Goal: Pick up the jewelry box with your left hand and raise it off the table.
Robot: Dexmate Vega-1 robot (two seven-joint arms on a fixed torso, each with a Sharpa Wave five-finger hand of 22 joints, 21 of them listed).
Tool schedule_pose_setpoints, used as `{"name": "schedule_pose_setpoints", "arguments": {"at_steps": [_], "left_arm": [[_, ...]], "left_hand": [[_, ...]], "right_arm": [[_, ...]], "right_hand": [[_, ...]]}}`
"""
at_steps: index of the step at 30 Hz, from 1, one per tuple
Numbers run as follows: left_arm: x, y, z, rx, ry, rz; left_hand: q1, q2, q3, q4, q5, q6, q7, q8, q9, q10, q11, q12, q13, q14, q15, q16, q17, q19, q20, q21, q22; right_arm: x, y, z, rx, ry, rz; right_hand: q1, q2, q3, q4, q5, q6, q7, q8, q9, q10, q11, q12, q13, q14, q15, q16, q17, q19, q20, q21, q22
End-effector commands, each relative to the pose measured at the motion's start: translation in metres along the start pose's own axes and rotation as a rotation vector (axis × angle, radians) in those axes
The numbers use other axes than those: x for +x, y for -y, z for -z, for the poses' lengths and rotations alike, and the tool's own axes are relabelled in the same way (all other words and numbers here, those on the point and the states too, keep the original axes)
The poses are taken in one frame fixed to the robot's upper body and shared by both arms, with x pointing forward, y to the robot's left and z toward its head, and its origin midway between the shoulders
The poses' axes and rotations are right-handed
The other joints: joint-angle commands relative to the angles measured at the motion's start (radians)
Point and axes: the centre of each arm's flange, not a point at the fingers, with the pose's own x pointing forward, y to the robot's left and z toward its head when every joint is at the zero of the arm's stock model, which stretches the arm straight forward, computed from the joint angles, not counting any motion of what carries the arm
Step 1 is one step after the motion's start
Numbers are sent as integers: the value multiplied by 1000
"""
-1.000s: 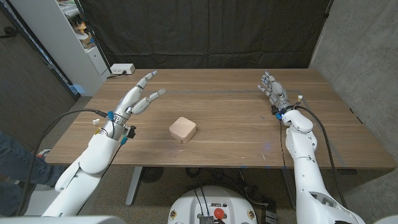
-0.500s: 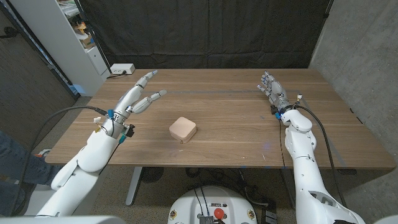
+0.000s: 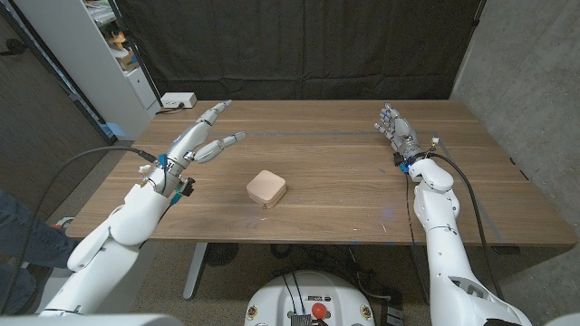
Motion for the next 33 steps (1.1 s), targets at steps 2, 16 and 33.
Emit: {"name": "schedule_pose_setpoints", "arguments": {"at_steps": [2,16,33], "left_arm": [[-1,-4,-6,81,-6,43],[4,-8,-16,184,-2,114],[9,-11,-24,299,3,152]], "left_hand": [[27,-11,7,-3,9,-25,-6,-5,3,-15,-2,-4,3,-13,6,-7,4,-8,11,0,2],[67,-53,2,0,20,-63,1,-6,5,-51,8,-10,7,-37,16,-10,5,-16,23,-3,3],[99,-83,-2,5,30,-86,1,-3,7,-65,15,-6,12,-46,15,-7,6,-10,49,2,5]], "right_arm": [[1,-3,-1,2,3,-2],[3,-3,-4,-4,13,-7],[6,-5,-9,-5,18,-1]], "right_hand": [[10,1,-2,2,6,1,-5,7,2,-2,0,6,3,1,11,3,-1,0,8,6,4],[12,-1,-2,0,6,2,-5,7,2,-2,1,7,3,0,12,2,-1,-1,9,6,4],[13,-1,-2,-1,7,2,-6,7,2,-2,0,7,3,1,12,2,-2,-2,11,6,4]]}}
